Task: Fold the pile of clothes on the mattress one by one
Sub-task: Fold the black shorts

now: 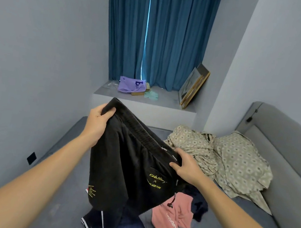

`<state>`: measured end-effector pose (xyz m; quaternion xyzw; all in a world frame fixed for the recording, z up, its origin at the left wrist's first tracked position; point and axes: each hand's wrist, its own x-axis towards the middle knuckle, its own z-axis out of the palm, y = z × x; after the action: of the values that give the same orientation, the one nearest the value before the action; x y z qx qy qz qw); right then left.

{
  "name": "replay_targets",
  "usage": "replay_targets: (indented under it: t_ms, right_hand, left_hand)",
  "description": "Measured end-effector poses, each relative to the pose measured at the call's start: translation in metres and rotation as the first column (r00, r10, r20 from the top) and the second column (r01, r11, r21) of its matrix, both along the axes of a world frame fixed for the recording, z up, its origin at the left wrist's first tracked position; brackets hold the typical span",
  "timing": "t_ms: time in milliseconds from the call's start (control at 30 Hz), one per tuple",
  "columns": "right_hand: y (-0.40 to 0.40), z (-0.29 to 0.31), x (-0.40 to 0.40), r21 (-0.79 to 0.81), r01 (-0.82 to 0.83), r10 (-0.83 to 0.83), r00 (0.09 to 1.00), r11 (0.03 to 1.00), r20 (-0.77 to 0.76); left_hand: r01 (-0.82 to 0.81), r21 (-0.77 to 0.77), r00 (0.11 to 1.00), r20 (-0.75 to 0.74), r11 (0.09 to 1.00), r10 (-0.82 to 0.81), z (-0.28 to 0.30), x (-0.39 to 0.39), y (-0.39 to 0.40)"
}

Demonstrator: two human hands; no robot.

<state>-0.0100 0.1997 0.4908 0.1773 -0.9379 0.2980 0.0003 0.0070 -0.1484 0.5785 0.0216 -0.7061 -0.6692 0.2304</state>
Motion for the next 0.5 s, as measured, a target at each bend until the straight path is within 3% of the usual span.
replay_targets:
  t_ms: [167, 233, 333, 500]
  right_hand:
    - [0.013, 0.028, -0.008, 0.017, -0.053, 0.053, 0.999, 0.998, 0.007]
    - [0.013, 0.043, -0.017, -0.040, -0.041, 0.043, 0.998, 0.998, 0.038]
    - [0.014, 0.078, -0.028, -0.179, -0.034, 0.071, 0.977, 0.983, 0.203]
    - [0.027, 0.128, -0.044, -0.074, -0.150, 0.168, 0.885, 0.986, 0.435]
  left_hand:
    - [-0.049, -0.015, 0.998, -0.036, 0.999, 0.048, 0.029, -0.001, -0.006]
    - [-0.083, 0.050, 0.996, -0.034, 0.995, 0.084, 0.036, -0.003, -0.007]
    - [-0.134, 0.081, 0.991, -0.016, 0.988, 0.136, 0.046, -0.006, -0.017]
    - [-0.152, 0.042, 0.988, 0.006, 0.988, 0.152, 0.047, -0.009, -0.030]
